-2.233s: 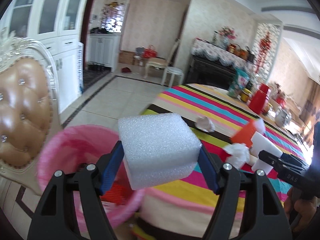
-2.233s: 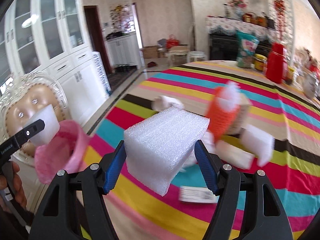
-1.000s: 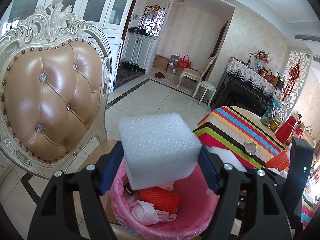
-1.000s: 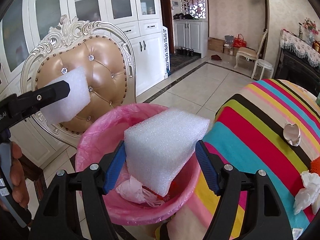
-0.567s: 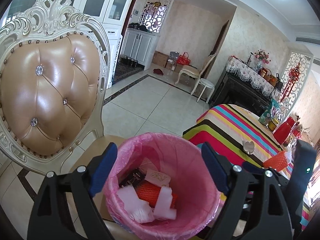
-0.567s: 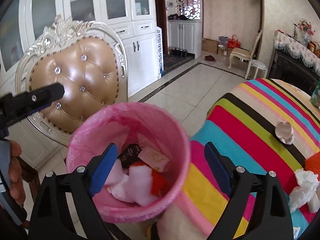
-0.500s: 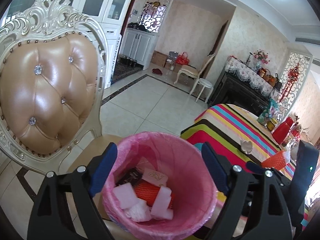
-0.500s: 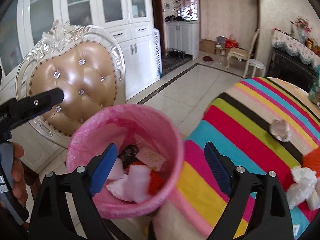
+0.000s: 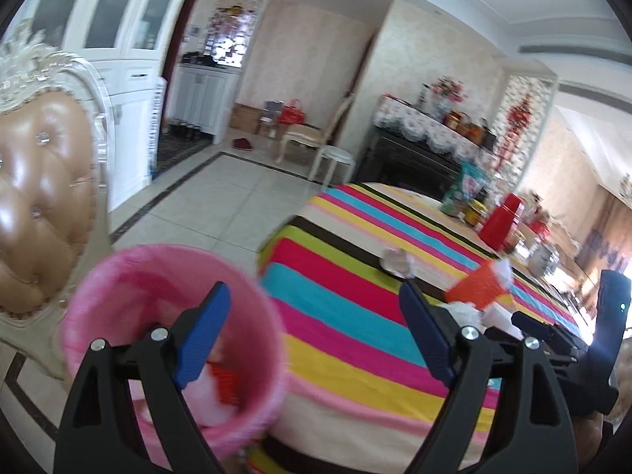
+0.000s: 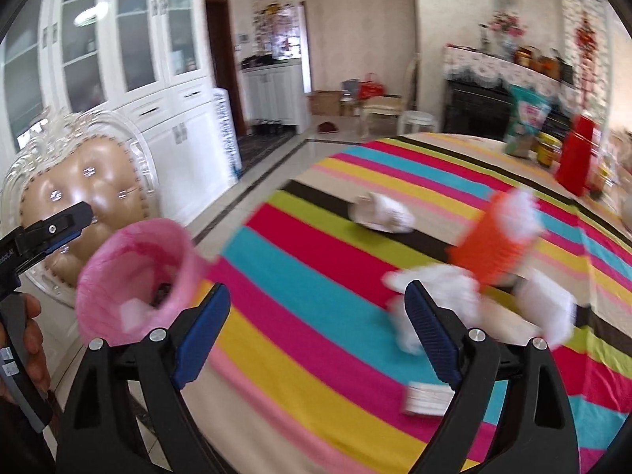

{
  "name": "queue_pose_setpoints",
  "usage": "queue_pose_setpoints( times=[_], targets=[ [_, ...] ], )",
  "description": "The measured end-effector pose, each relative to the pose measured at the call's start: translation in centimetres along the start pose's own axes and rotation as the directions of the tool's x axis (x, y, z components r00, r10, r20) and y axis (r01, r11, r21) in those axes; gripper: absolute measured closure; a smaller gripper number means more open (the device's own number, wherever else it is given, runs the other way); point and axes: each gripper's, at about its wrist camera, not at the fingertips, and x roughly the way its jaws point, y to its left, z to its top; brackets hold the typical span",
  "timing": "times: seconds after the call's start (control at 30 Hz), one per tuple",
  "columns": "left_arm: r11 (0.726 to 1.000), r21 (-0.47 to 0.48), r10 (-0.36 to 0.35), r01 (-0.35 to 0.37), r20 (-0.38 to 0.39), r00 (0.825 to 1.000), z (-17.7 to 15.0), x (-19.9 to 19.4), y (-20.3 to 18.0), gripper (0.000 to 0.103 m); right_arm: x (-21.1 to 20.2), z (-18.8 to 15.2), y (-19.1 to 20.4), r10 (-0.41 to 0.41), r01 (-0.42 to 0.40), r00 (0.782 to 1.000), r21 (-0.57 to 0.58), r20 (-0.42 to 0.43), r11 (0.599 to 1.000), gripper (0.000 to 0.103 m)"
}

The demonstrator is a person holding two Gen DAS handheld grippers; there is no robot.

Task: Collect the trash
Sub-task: 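Move both open tools back over the table toward the tissue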

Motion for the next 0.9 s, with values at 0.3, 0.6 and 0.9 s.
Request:
queue_pose_setpoints(
  times=[0.3,0.6,0.9],
  targets=[
    [0.990,0.095,-0.105,0.109,-0.039,0.994,-1.0,3.7,-9.7,0.019,-2.8,-2.3,-11.3,-0.123,0.122,0.992,0.108,-0.006,0.987,0.018],
    [0.977,0.137,-0.154,0.165,-0.090,0.984,-1.6,8.3,-16.0,0.020,-3.0,-2.6,-18.5,-0.183,0.181,0.983,0.185,-0.003,0.966,0.018],
    [0.965,0.172,-0.165,0.199,-0.195,0.967,-3.4,14.3,-20.7,0.020,-0.5,-1.7,-22.2,-0.195,0.194,0.981,0.233,-0.017,0.953,0.018]
  ],
)
